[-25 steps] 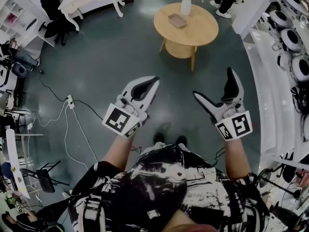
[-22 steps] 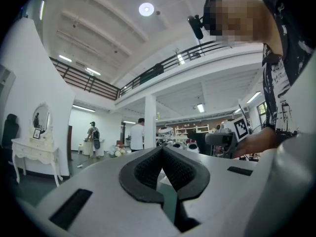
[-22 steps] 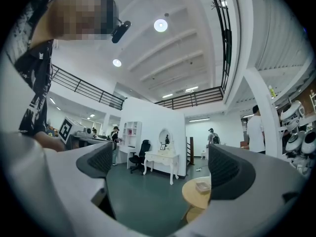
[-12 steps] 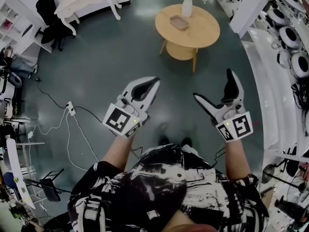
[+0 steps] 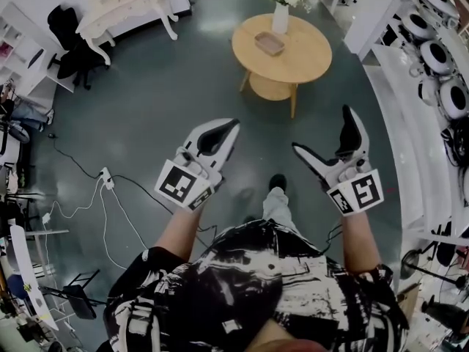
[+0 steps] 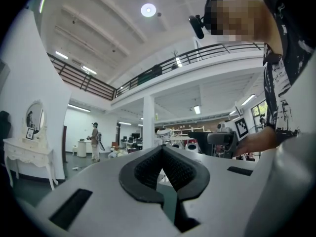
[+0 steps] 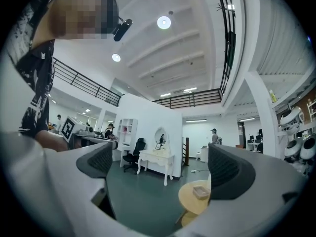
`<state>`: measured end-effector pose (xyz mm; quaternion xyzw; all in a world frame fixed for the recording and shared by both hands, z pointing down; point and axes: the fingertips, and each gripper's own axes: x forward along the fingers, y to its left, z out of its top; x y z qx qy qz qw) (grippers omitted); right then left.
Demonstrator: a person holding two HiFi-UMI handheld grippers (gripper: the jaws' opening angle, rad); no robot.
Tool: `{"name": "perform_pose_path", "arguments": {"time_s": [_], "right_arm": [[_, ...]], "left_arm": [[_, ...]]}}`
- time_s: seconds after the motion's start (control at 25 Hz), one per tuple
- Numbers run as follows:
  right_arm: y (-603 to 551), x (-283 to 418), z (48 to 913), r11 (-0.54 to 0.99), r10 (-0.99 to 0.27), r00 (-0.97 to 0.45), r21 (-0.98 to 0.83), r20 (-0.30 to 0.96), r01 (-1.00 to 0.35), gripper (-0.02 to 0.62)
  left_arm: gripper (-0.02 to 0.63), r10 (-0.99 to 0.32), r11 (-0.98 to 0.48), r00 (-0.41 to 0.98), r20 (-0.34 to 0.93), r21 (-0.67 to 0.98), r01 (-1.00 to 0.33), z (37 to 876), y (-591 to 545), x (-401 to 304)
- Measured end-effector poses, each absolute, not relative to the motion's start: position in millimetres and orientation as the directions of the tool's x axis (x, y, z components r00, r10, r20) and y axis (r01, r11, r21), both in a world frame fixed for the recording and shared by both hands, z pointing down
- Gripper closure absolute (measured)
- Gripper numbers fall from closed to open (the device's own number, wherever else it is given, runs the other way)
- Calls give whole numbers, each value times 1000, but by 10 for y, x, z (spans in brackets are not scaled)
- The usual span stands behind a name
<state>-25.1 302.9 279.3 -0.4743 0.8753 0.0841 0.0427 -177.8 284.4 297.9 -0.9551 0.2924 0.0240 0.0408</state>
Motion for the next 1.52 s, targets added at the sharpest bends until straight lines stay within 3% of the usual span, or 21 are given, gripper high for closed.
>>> {"name": "perform_pose_path", "arguments": {"time_s": [0.44,1.0,1.52], "right_arm": [[1582,165,2930,593,-779,-602,107,-175,-798,20],[96,1099,2831,640,-744,-649,114,-158,-760,20],[-777,1263,3009,620,-765,-631,121,-126,-776,20]], "left_arm": [[606,-616,-780,786,-48,-96,-618,3054,1511,-1376],[606,-622,-776,783,-26,-112,-621,2929,47,-289],[606,-601,-794,799,-32,-96,-601,3084,-877,-132]]}}
